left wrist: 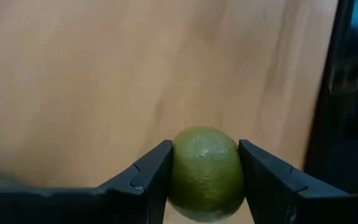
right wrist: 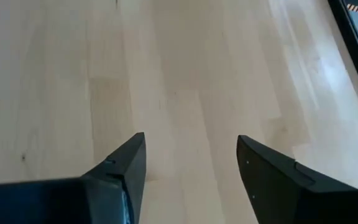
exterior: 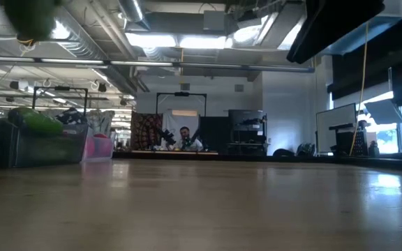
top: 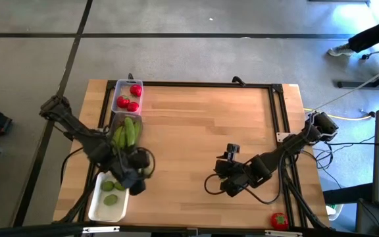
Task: Sort produce into baskets
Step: Put the lime into the white bin
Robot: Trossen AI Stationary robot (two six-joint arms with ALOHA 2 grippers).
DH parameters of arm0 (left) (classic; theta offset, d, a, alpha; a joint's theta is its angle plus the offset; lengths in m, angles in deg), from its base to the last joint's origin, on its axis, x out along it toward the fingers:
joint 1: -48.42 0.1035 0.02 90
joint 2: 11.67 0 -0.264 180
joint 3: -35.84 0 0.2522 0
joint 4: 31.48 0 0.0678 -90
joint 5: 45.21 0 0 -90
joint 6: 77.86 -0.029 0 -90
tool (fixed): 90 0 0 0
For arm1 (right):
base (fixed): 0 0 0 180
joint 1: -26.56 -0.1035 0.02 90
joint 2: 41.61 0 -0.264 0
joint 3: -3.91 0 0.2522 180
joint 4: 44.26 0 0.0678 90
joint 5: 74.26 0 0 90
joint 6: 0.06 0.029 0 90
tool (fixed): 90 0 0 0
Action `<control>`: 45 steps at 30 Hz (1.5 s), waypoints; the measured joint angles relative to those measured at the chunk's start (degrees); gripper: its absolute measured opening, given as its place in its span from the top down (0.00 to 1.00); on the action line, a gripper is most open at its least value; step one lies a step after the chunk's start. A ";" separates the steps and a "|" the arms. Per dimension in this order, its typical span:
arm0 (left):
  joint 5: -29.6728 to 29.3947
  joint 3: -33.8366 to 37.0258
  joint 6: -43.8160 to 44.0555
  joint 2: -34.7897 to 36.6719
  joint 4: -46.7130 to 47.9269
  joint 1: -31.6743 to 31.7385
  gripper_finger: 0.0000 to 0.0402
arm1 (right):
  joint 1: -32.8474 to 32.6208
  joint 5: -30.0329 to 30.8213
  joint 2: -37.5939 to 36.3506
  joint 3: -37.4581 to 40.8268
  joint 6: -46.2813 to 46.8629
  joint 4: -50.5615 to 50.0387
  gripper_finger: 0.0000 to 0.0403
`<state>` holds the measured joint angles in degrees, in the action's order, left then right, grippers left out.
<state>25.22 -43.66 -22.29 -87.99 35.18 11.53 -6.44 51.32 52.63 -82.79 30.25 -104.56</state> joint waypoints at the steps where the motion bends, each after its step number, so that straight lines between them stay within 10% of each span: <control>1: 1.42 0.00 1.90 0.00 1.28 -1.14 0.59 | 0.00 0.02 0.00 0.09 -0.01 0.10 0.48; 16: 13.19 10.05 27.49 -0.24 1.45 -17.45 0.59 | 0.00 0.69 0.00 0.16 -0.09 0.08 0.48; 34: 13.48 22.03 35.42 -0.24 -7.41 -21.25 0.58 | 0.00 1.85 0.00 0.19 -0.13 0.04 0.48; 45: 15.44 22.28 35.14 -0.22 -7.09 -20.30 0.35 | 0.00 1.94 0.02 0.19 -0.13 -0.01 0.48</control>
<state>40.66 -21.37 12.84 -88.21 28.09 -8.77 -6.44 53.26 52.65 -82.61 30.11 -104.57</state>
